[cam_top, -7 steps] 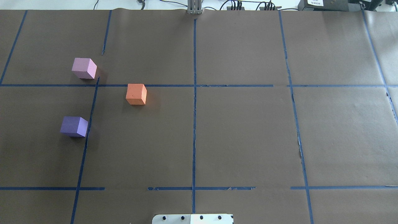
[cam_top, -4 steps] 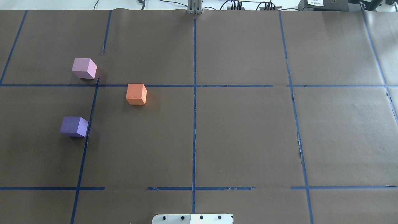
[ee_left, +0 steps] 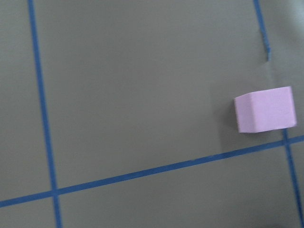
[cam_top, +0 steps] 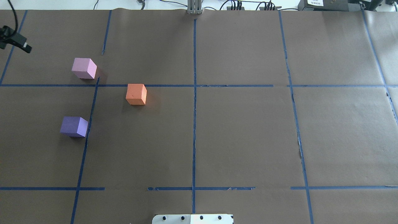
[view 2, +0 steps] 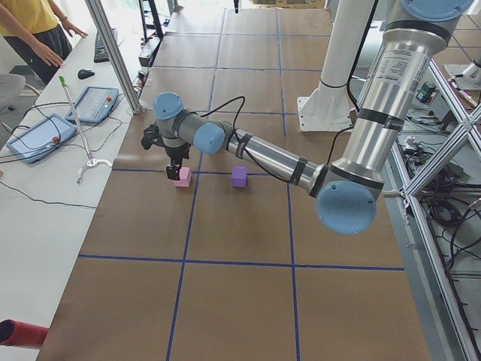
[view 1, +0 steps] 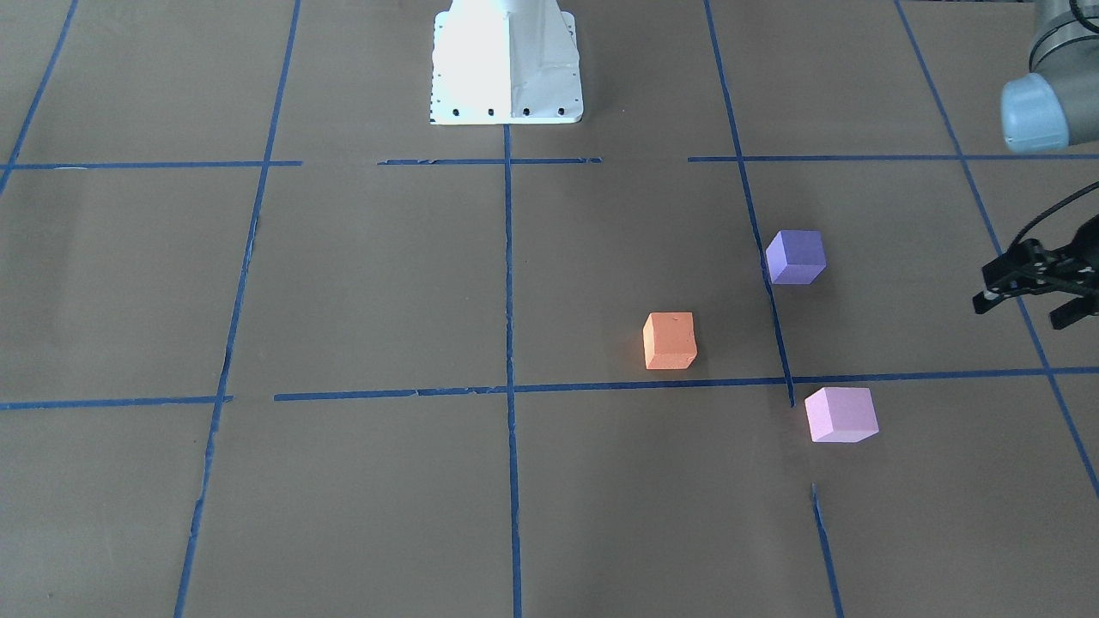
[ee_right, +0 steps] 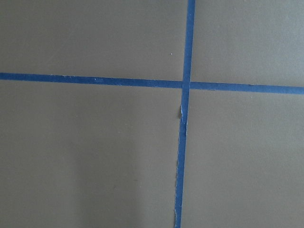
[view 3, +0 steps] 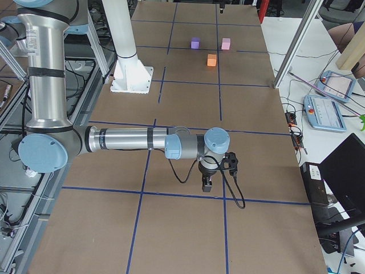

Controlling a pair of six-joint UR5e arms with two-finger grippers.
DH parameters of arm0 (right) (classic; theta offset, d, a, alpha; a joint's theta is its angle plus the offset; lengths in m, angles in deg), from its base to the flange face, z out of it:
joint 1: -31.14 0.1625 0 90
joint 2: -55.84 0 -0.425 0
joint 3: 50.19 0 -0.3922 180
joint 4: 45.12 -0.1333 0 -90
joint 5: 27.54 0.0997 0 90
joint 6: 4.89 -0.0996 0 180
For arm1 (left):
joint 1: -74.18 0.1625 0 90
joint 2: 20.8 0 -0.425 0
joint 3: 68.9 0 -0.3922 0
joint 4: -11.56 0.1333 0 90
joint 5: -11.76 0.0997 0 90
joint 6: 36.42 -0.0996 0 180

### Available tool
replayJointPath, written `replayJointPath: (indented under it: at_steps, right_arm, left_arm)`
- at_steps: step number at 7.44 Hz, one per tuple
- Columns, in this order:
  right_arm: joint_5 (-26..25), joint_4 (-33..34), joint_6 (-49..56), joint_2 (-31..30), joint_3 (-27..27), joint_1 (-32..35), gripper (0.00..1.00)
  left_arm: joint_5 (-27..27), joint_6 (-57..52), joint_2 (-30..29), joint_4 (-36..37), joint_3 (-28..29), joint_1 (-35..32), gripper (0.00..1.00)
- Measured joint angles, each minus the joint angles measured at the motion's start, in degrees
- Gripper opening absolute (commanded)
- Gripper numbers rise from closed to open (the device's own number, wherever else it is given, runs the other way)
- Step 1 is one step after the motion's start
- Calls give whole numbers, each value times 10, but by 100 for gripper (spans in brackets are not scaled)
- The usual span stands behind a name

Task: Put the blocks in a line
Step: 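Move the left gripper over the orange cube and lower toward it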

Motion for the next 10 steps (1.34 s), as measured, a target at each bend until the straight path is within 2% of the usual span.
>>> replayJointPath:
  at_steps: [2,4,10]
  right_arm:
    - [0,0,0,0,0,0,100]
    - [0,0,0,0,0,0,100]
    - [0,0,0,0,0,0,100]
  left_arm:
    - [17,102,-55,-28,2,84,100]
    - [65,167,-85,-60,7,147,100]
    - [124,257,-125,-78,57,225,97]
